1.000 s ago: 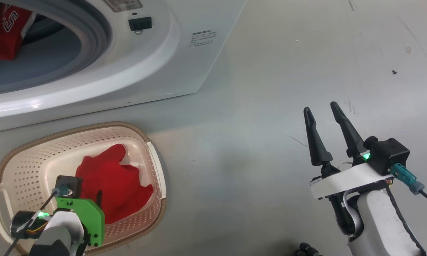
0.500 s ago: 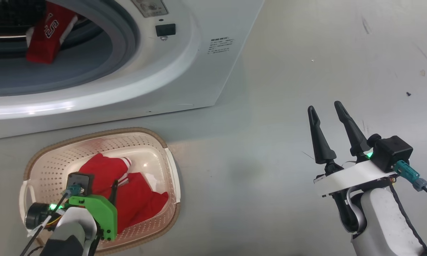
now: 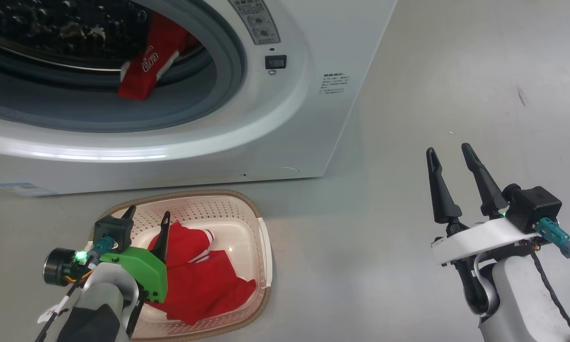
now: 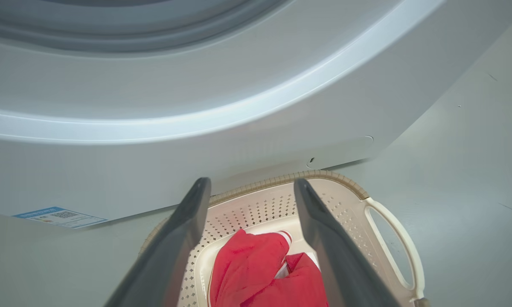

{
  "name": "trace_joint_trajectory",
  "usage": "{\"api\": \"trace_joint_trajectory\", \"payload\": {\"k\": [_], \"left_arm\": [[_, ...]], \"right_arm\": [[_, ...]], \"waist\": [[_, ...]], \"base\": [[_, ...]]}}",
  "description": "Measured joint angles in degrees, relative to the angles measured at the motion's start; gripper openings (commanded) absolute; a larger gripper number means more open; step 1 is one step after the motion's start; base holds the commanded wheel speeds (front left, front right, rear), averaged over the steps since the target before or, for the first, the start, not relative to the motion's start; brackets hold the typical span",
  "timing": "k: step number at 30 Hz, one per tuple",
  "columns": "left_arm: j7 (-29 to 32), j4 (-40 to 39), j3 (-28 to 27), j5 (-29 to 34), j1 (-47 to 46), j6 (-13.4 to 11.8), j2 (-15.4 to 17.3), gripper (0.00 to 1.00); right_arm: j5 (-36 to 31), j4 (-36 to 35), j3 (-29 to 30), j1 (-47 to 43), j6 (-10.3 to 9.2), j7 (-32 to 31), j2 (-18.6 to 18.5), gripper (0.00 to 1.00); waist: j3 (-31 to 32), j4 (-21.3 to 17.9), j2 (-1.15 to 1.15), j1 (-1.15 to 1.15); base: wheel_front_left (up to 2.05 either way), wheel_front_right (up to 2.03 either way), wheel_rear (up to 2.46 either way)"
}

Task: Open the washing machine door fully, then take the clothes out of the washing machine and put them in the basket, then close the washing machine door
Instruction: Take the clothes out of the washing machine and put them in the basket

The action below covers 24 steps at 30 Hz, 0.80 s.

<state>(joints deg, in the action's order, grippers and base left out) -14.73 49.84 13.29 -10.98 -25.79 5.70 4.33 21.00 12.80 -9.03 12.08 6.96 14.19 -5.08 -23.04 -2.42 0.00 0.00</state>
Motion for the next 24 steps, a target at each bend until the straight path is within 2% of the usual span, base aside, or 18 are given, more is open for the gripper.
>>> {"api": "trace_joint_trajectory", "payload": {"k": [8,17,24], "left_arm": [[-0.02,-4.78,-0.64,-0.47,2.47,0.00,-0.42,1.00],[0.03,-19.87,-1.67,-0.62,5.82,0.10,-1.59,1.00],[0.03,-25.44,-2.05,-0.58,10.40,-0.04,-1.56,1.00]], "right_arm": [[0.15,0.26,0.47,-2.59,0.01,0.00,0.08,1.00],[1.91,-0.71,2.91,-5.92,0.01,0.01,0.64,1.00],[3.18,-1.44,3.19,-7.60,0.01,0.01,1.31,1.00]], "waist": [[5.48,2.99,0.00,0.00],[11.30,5.17,0.00,0.00],[14.17,6.07,0.00,0.00]], "base": [[0.00,0.00,0.00],[0.00,0.00,0.00],[0.00,0.00,0.00]]}}
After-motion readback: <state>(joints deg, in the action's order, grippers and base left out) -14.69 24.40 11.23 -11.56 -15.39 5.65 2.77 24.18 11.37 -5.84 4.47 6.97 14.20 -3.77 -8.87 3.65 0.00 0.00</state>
